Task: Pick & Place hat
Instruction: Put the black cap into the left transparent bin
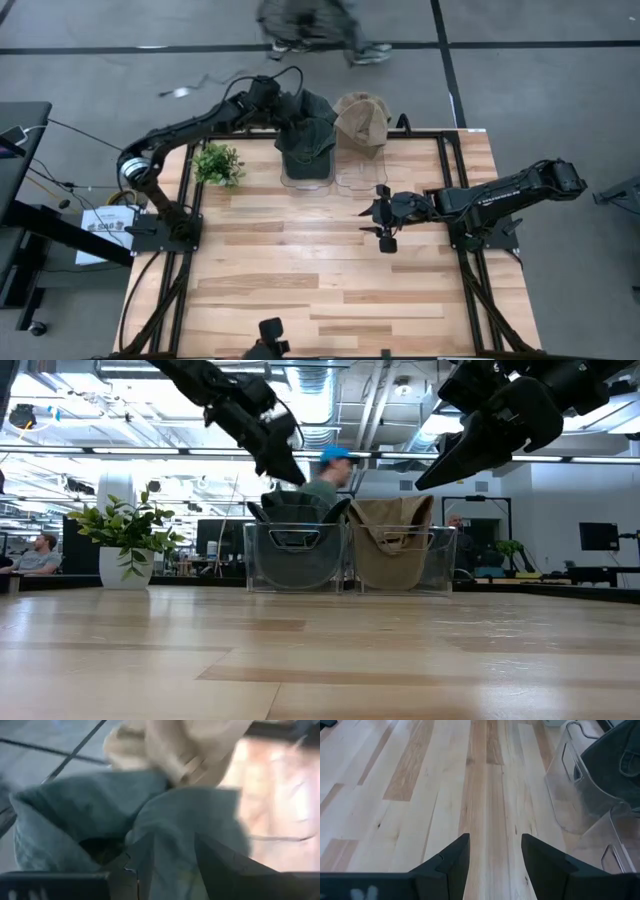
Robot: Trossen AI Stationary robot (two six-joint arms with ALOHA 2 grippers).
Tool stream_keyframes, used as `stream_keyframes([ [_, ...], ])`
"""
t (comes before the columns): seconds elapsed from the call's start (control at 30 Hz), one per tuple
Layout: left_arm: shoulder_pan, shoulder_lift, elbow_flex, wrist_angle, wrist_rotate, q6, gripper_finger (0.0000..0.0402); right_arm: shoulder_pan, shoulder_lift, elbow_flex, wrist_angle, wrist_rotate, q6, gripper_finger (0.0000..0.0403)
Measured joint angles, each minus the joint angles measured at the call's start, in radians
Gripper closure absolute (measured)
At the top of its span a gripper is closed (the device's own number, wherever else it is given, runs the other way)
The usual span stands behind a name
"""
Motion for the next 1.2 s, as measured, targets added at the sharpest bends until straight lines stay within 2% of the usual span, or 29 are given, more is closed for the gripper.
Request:
stream_keyframes([
  [0.43, -0.004, 0.127, 0.0, 0.108, -0.114, 0.062, 0.0281, 0.0, 0.0, 0.0, -0.032, 0.0, -0.018, 0.0235],
  [0.67, -0.006, 0.137, 0.0, 0.113, -0.154, 0.066, 0.0282, 0.0, 0.0, 0.0, -0.044, 0.0, -0.018, 0.0236],
  [1.0, -0.087, 0.125, -0.001, 0.155, -0.363, 0.198, 0.0291, 0.0, 0.0, 0.0, -0.044, 0.0, -0.018, 0.0235],
  [1.2, -0.085, 0.124, -0.001, 0.152, -0.369, 0.197, 0.0293, 0.0, 0.0, 0.0, -0.044, 0.0, -0.018, 0.0236],
])
